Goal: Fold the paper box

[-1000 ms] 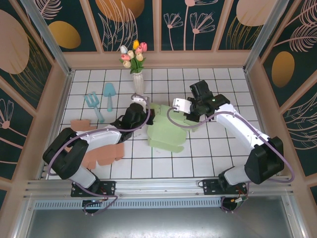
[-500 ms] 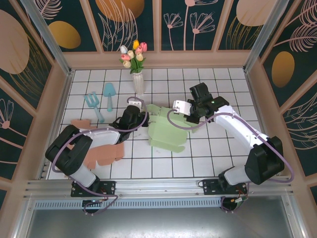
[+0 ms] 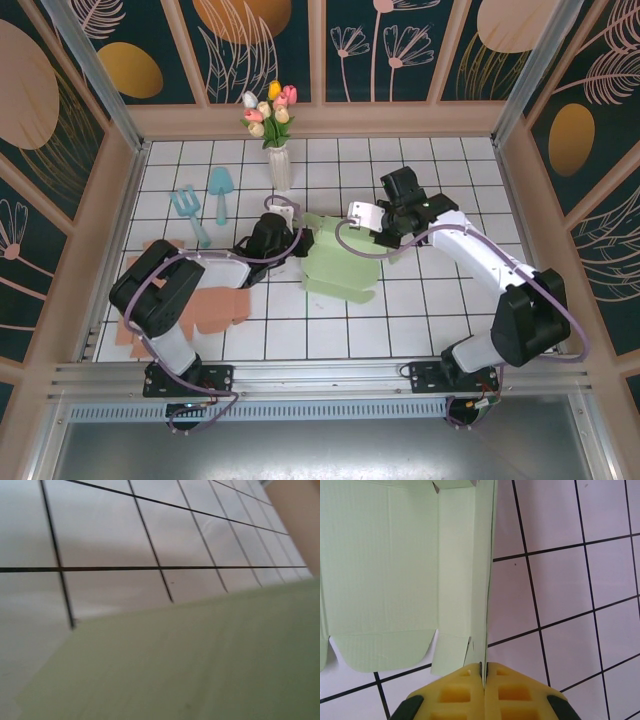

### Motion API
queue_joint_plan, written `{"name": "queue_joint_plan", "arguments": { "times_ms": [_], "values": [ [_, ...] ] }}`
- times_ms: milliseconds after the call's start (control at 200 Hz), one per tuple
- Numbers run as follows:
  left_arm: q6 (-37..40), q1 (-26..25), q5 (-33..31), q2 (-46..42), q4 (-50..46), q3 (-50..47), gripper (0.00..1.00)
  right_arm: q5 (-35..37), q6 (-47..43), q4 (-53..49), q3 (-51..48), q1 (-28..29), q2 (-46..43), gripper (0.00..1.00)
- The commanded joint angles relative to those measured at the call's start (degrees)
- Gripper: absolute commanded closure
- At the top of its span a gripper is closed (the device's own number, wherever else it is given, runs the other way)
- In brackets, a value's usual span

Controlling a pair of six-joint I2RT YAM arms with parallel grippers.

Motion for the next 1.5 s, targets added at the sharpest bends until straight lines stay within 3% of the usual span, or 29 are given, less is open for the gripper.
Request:
{"name": "queue_joint_plan", "arguments": {
  "times_ms": [0,240,470,751,1101,1281,1496],
  "values": [
    [-4.24,-0.12,6.53,2.96,6.34,1.57,1.0,-1.43,-0.05,2.95,-2.17,0.36,0.55,1.0],
    [-0.92,-0.01,0.67,-1.31,3.03,-1.31,1.0,2.29,-1.86,7.39,-4.85,0.3,-1.35,1.0],
    [3.94,-0.07,-8.97,-15.85,-0.4,-9.65,1.0,10.42,-7.22,20.18,-12.93,1.11,-6.11,1.0],
    [7.86,0.01,-21.3,-28.0,0.38,-20.19,1.0,10.75,-15.64,32.46,-21.26,2.82,-11.3,1.0],
    [13.99,-0.07,-16.31,-21.27,7.85,-20.54,1.0,13.86,-20.42,45.37,-26.7,6.8,-10.1,1.0],
    [16.23,0.01,-15.46,-18.93,12.42,-21.49,0.9,13.38,-20.88,48.96,-26.54,7.14,-7.74,1.0],
    [18.7,0.01,-14.42,-15.12,14.67,-20.91,0.87,14.08,-23.1,57.79,-29.09,8.02,-4.37,1.0]
  ]
}}
